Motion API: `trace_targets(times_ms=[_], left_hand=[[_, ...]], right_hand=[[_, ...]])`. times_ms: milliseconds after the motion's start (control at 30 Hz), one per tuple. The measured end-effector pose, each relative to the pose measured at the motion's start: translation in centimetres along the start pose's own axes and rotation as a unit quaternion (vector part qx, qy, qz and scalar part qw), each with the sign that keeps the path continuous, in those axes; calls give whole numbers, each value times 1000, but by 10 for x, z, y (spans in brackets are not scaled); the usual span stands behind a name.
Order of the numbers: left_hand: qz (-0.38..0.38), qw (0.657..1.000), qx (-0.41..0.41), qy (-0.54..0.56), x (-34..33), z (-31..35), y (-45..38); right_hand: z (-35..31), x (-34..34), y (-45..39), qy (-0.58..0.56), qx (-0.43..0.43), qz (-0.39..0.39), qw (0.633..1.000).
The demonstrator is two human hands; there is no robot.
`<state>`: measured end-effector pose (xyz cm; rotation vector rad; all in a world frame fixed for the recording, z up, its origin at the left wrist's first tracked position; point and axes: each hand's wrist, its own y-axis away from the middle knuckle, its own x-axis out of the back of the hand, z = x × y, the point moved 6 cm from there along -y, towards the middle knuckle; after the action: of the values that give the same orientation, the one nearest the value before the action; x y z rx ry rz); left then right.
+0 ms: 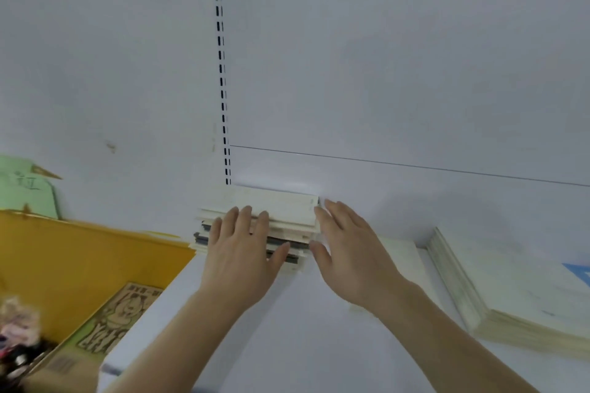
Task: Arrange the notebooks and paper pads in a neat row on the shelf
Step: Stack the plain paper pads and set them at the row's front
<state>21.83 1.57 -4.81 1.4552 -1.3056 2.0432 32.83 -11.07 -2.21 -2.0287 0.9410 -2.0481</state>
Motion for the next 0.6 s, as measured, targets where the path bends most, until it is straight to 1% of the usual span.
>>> trace_targets(times_ms=[100, 167, 267, 333, 400, 467, 500, 533, 567, 600], left_hand=[[1, 1000, -24, 1, -4, -18, 0], [20, 998, -55, 24, -3, -26, 0], [41, 990, -88, 98, 5, -39, 0], [47, 980, -87, 171, 11, -49, 0], [65, 969, -84, 221, 17, -54, 2], [99, 957, -60, 266, 29, -58, 5], [109, 947, -25, 302, 36, -61, 7], [91, 931, 15, 353, 42, -63, 8], [44, 905, 53, 419, 43, -62, 8], [-18, 864, 85, 496, 44, -57, 10]], right_hand=[[-11, -23, -23, 17, -19, -48, 999], [-14, -32, -30, 29, -19, -51, 998], [-20, -24, -35, 52, -17, -2, 999], [-27, -11, -36, 67, -35, 16, 997], [-37, 2, -33, 70, -59, 41, 995], [-52, 18, -24, 100, -67, 114, 986], [-62, 26, -18, 112, -68, 162, 978], [-73, 31, -11, 114, -64, 203, 970], [-85, 34, -4, 113, -53, 235, 964], [-97, 32, 1, 112, -31, 256, 960]])
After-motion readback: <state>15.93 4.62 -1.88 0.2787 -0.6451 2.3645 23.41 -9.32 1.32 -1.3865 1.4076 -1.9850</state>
